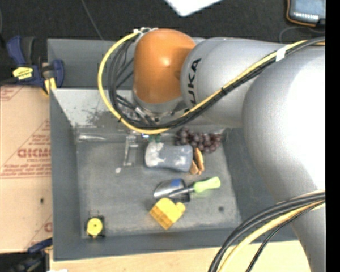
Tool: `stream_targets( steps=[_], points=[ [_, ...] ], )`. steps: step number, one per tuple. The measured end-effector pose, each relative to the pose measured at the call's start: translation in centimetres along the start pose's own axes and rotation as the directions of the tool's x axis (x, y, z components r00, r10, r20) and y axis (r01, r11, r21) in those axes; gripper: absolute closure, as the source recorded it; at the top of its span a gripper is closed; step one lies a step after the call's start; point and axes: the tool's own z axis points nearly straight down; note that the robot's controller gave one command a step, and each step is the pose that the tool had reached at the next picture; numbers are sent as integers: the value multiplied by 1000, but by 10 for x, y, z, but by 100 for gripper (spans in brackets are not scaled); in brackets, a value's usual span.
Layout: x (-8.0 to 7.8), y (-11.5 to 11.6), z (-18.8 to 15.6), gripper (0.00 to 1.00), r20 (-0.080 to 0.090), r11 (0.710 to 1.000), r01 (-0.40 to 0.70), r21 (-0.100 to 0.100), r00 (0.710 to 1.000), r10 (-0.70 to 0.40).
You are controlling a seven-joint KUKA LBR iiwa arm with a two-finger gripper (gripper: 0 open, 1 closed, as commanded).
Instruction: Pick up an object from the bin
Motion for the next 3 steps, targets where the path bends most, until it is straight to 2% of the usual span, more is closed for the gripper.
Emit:
stream_targets(
  steps=[1, 2, 3],
  points=[
    [-1, -16, 43, 0, 13, 999, 37, 2, 999, -37],
    [5, -39, 66, 0, -7, 999, 47, 1, 999, -47],
    [-11, -76, 70, 0, 20, 994, 109, 3, 994, -109]
  ],
)
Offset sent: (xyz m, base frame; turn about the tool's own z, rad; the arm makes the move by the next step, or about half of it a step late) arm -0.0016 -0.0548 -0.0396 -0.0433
